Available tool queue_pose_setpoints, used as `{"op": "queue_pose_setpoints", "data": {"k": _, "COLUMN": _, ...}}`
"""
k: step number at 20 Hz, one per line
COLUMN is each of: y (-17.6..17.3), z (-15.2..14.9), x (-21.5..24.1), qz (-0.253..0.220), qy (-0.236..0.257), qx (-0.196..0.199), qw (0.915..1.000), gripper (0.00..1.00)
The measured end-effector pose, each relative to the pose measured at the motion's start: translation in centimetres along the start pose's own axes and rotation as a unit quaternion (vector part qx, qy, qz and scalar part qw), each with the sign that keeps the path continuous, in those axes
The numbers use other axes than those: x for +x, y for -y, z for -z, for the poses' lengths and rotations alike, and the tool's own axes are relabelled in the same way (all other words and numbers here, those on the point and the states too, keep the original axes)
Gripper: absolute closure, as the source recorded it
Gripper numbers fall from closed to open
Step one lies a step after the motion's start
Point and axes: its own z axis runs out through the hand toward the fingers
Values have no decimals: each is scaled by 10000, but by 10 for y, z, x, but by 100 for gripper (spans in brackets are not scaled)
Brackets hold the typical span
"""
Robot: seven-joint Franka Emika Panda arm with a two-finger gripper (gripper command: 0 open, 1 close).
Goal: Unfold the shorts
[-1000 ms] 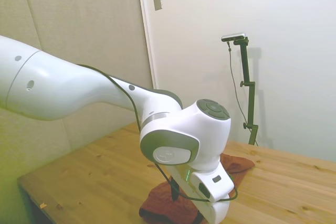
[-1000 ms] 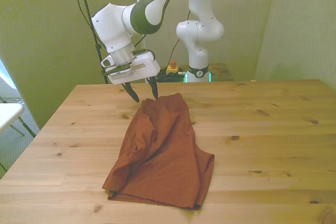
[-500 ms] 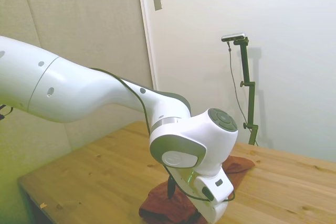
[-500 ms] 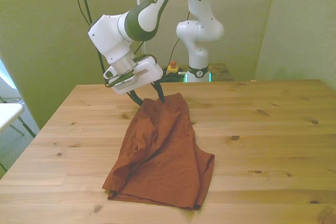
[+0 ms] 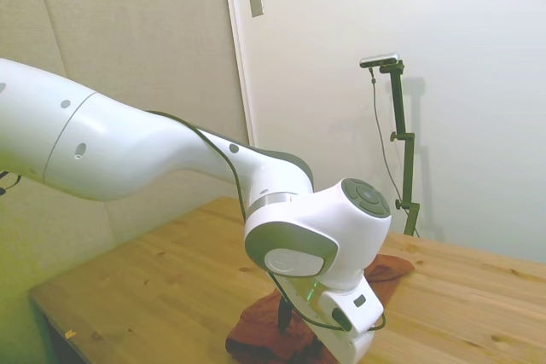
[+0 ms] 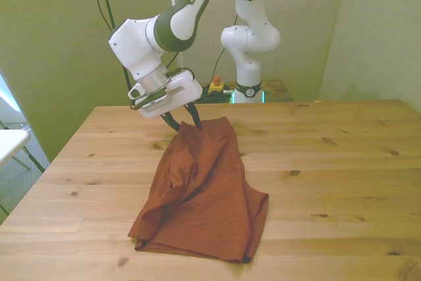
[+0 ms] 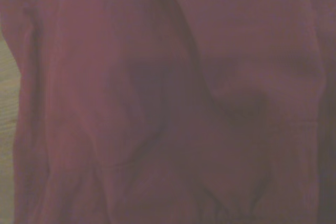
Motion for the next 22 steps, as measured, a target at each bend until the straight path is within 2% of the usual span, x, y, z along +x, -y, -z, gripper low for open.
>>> {"op": "queue_pose_setpoints", "data": {"k": 16, "y": -16, "z": 12, "x": -2, "qz": 140, "qy": 33, "qx": 85, "qw": 9999, "gripper": 100}}
{"op": "queue_pose_setpoints", "data": {"k": 22, "y": 0, "z": 27, "x": -20, "qz": 360, "qy": -66, "qx": 130, "qw": 9992, "gripper": 100}}
